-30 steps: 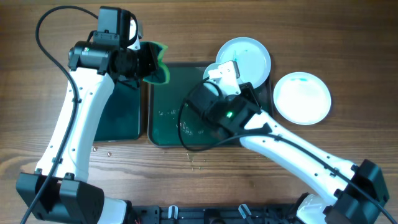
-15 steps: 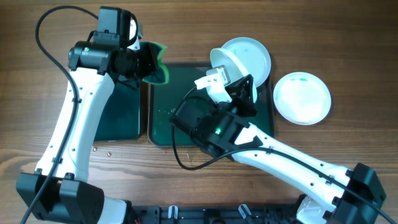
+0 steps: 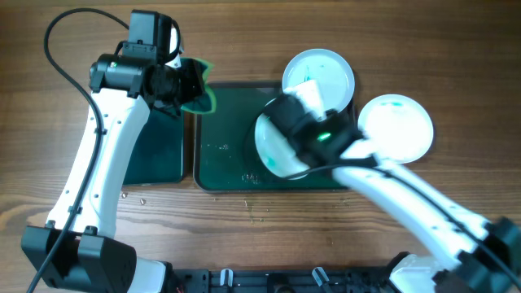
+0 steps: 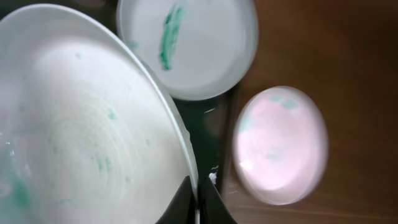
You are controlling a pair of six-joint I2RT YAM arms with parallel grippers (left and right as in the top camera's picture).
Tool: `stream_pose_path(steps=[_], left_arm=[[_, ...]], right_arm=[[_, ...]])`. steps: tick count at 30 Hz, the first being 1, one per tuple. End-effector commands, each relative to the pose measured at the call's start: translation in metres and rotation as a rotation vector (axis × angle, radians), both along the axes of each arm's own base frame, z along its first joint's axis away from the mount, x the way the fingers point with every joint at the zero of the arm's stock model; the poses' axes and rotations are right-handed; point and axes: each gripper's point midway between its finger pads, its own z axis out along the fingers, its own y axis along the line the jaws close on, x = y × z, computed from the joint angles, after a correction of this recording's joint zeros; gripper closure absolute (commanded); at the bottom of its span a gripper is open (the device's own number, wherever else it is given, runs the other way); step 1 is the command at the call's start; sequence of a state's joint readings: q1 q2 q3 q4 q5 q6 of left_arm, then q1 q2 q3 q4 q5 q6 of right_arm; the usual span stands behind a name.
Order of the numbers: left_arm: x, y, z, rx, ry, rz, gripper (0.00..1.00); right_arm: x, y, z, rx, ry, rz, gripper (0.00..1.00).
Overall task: Clean dirty plates on tray and stack at the side
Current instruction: 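Carry the plate right and lower it onto the first cleaned plate, then open the right gripper and move it to the upper plate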
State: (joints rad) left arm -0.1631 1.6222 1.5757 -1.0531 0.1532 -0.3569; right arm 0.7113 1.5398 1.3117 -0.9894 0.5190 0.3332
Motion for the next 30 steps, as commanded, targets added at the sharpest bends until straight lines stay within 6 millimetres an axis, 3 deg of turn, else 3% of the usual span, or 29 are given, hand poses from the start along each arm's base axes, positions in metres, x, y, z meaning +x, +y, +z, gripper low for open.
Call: stream_pose_path(steps=[1,4,7,11,16,20,25,30], left_arm=[[0.001,0.005,-0.003,0.026,0.003,0.002,0.96],[0.001,0.005,-0.004,0.025,0.006,0.002,0.96],[0.001,0.005,-0.005,0.026,0.01,0.002,0.96],[0.002,0.005,-0.006,0.027,0.012,0.002,0.96],[0.002,0.005,-0.007,0.027,0.013,0.002,0.96],[0.002,0.005,-0.007,0.027,0.013,0.002,0.96],[0.002,0.005,-0.007,0.027,0.013,0.002,0.96],[0.002,0.005,-0.007,0.027,0.013,0.002,0.96]], right_arm=[[-0.001,-0.012,0.027,0.359,0.08,-0.003,0.96],[0.01,-0.052,0.037,0.459,0.071,-0.109,0.96],[0.016,-0.107,0.034,0.504,0.072,-0.28,0.96],[0.016,-0.183,0.02,0.512,0.07,-0.534,0.96],[0.004,-0.25,-0.017,0.522,0.073,-0.768,0.96],[-0.006,-0.27,-0.057,0.528,0.108,-0.851,0.96],[-0.004,-0.272,-0.097,0.537,0.133,-0.886,0.96],[0.007,-0.262,-0.111,0.607,0.162,-0.855,0.79]])
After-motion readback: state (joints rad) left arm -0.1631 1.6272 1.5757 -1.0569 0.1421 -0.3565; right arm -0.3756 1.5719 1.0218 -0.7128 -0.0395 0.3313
